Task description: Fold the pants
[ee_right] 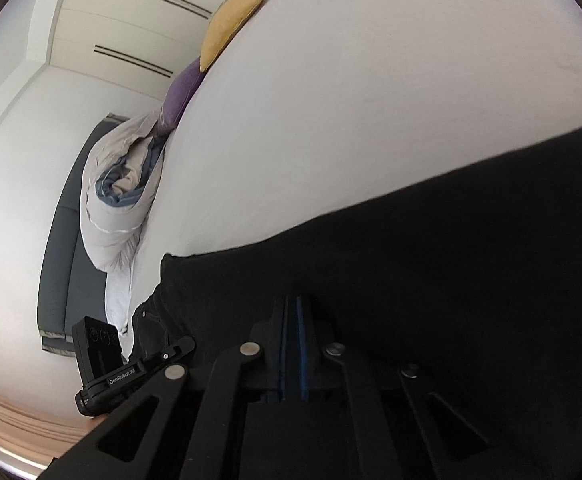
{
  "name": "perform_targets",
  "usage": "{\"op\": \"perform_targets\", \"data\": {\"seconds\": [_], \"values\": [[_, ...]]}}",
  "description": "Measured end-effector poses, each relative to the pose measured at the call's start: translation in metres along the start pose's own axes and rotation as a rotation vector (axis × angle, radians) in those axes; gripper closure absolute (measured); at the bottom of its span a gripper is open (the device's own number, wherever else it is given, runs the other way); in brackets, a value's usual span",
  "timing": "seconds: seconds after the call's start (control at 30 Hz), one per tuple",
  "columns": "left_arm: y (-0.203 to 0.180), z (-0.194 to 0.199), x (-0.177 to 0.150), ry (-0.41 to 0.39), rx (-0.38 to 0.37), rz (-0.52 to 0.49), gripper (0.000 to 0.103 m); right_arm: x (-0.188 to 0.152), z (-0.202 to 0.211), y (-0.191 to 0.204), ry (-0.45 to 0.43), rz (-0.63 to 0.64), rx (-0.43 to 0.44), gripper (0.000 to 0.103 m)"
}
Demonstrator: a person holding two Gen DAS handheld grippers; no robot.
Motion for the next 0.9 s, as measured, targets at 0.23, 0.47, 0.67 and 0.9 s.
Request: {"op": "perform_targets", "data": {"seconds": [0.23,0.47,0.67,0.9], "values": [[-0.009,0.02,0.009,-0.069,0.063,-0.051,0.101,0.013,0.094,-0.045,-0.204,-0.057,-0.053,0.103],[-0.019,0.022,0.045,-0.097,0.047,-0.089,0.101,0.006,0.17,-0.055,-0.323,-0.025,-0.241,0.103],[-0.03,-0.013,0.062,-0.048,0.073,-0.137,0.101,-0.008,0.179,-0.008,-0.297,0.036,-0.145,0.096],[-0.014,-0.028,0.072,-0.032,0.006,-0.004,0.101,-0.027,0.108,0.02,-0.112,0.061,0.004,0.086]]}}
Point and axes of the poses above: each gripper's, at about its wrist camera, not at the fingertips, and z roughly against the way its jaws point, y to its left, x to its top, the point moved 4 cm from there along -z, roughly the way its jaws point, and after that the axes turned 15 degrees about x, right-handed, at the moved point
